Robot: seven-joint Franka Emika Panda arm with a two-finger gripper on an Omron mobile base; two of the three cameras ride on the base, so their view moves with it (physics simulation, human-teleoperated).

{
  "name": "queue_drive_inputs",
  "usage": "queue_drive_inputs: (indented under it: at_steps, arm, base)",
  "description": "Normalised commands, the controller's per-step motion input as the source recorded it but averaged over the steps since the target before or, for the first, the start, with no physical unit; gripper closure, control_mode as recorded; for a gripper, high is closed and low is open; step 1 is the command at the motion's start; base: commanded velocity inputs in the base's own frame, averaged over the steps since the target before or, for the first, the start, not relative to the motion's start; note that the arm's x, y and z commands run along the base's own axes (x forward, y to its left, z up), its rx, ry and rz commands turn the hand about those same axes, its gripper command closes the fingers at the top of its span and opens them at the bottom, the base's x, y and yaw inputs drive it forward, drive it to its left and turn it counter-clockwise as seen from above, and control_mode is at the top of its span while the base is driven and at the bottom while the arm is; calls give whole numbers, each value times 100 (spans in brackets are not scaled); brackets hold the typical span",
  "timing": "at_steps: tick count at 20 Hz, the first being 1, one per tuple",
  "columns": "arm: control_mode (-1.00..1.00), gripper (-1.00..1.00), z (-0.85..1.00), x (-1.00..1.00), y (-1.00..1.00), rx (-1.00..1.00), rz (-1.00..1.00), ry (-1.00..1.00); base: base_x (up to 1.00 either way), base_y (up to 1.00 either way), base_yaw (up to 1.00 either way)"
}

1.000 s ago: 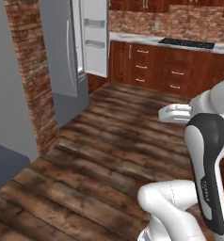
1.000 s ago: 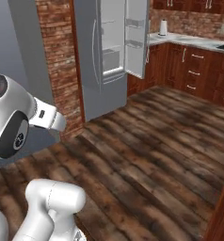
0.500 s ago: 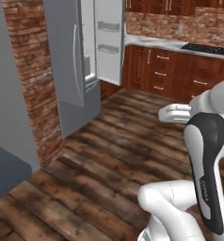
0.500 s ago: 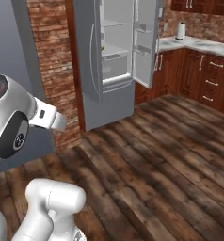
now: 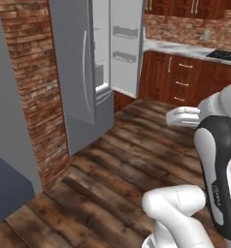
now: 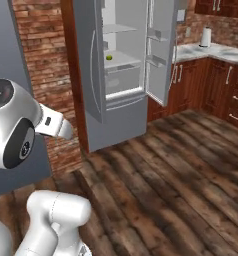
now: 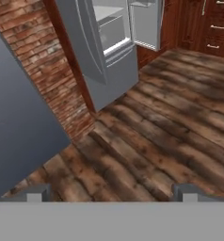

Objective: Pick up the pear and mango from the fridge and place one fruit on each plate on the dining counter.

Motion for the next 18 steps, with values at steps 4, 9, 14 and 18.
queue_drive_inputs:
  at_steps: [4,9,14,18]
  arm:
    - [100,-100,0,0,0,0,0,0]
    - [100,-100,0,0,0,0,0,0]
    - [100,-100,0,0,0,0,0,0]
    - [100,-100,0,0,0,0,0,0]
  base:
    - [100,-6,8]
    - [100,-34,16]
    - [100,-96,38]
    - [99,-70,59]
